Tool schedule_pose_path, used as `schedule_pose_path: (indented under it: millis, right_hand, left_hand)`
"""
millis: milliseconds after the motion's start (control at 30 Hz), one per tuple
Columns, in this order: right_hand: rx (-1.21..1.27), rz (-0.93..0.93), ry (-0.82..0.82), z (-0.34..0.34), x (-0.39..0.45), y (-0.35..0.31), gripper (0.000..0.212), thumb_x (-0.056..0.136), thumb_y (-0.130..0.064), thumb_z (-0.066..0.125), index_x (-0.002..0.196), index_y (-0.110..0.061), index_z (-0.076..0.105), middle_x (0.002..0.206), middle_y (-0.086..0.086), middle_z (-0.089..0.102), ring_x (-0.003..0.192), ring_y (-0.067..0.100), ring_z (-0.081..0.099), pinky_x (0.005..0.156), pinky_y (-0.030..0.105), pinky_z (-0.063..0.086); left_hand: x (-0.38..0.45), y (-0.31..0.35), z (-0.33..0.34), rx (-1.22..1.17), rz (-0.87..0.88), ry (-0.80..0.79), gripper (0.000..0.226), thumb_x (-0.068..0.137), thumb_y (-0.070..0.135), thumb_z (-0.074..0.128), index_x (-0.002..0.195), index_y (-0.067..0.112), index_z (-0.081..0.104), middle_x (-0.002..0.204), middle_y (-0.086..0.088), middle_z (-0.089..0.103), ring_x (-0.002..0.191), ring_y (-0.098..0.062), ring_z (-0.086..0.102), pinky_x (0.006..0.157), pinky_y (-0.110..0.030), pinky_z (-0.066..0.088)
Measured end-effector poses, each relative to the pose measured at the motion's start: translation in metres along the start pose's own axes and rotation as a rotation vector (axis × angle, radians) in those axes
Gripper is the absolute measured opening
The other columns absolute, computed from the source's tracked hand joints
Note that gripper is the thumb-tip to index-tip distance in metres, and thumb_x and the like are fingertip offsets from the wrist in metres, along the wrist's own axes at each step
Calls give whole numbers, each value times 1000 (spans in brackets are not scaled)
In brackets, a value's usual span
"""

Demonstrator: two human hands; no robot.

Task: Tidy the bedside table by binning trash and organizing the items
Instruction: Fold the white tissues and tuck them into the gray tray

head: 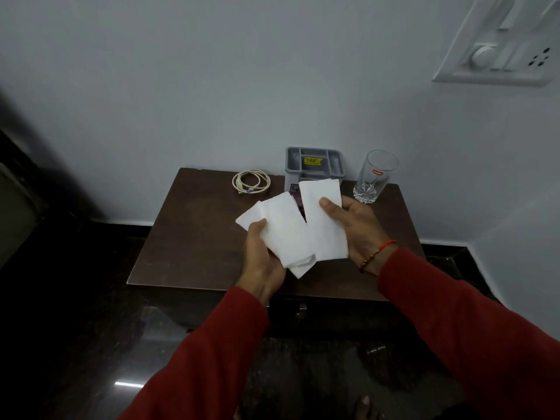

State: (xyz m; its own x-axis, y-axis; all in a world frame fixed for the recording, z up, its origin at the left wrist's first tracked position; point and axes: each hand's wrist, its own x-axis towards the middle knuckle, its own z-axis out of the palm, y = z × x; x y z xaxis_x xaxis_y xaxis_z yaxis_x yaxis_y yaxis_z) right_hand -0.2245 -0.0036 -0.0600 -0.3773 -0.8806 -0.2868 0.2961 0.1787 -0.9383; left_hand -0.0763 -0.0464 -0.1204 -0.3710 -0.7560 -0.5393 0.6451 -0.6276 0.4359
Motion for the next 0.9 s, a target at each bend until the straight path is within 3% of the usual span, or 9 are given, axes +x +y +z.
schedule_pose_path:
  millis: [133, 233, 333, 433, 567, 633, 733, 900]
  right_hand:
    - [-72, 41, -80, 8, 2, -3, 20, 91, -9, 62, 110, -5, 66, 104, 13, 71, 88, 24, 67, 80, 38, 56]
    - [-112, 97, -106, 14, 3, -2, 28, 89, -8, 64, 117, -2, 64, 111, 17, 69, 95, 29, 66, 89, 45, 54]
    - [-136, 47, -30, 19, 2, 1, 21, 87, -6, 67, 107, -3, 67, 103, 17, 71, 88, 28, 67, 87, 46, 55]
    - [-138, -41, 96, 19, 4, 1, 13, 84, -5, 70, 96, -11, 67, 98, 12, 73, 78, 21, 69, 79, 41, 57]
    - [-131, -152, 222, 8, 11, -17, 33, 81, -3, 73, 111, -8, 60, 96, 3, 71, 77, 15, 68, 73, 35, 59]
    - [-208, -228, 241, 1, 21, -38, 42, 79, -2, 74, 117, -7, 56, 95, 3, 69, 76, 14, 67, 66, 30, 59]
    - [-452, -299, 244, -11, 53, -75, 47, 77, -1, 75, 119, -12, 56, 99, 9, 67, 78, 19, 66, 60, 26, 56]
    - [-1205, -230, 264, -15, 118, -114, 57, 77, -12, 77, 129, -11, 54, 132, 14, 55, 120, 30, 54, 96, 32, 43]
  left_hand:
    - [-2, -2, 5, 92, 124, -12, 41, 96, 3, 57, 137, 11, 60, 129, -19, 70, 119, -41, 66, 103, -66, 49]
    - [-7, -3, 8, 136, 155, -48, 48, 94, -1, 63, 140, 12, 58, 131, -19, 69, 117, -38, 68, 94, -60, 57]
    - [-14, -3, 13, 152, 155, -97, 43, 97, 9, 64, 139, 10, 58, 130, -18, 70, 113, -32, 71, 84, -49, 64]
    - [-18, -2, 16, 136, 148, -92, 35, 102, 26, 59, 133, 11, 62, 127, -16, 72, 109, -29, 73, 83, -47, 64]
    - [-13, -1, 13, 149, 149, -14, 37, 100, 30, 61, 133, 11, 63, 126, -15, 73, 115, -32, 70, 98, -56, 56]
    - [-11, 0, 9, 163, 142, 45, 31, 100, 29, 63, 125, 12, 66, 115, -13, 76, 106, -30, 73, 97, -56, 56]
    - [-6, 1, 1, 194, 145, 74, 18, 100, 28, 63, 113, 17, 68, 100, -6, 77, 90, -22, 73, 85, -48, 60]
    - [3, 4, -5, 272, 159, 74, 13, 100, 31, 63, 106, 21, 68, 95, -4, 77, 89, -21, 72, 87, -46, 59]
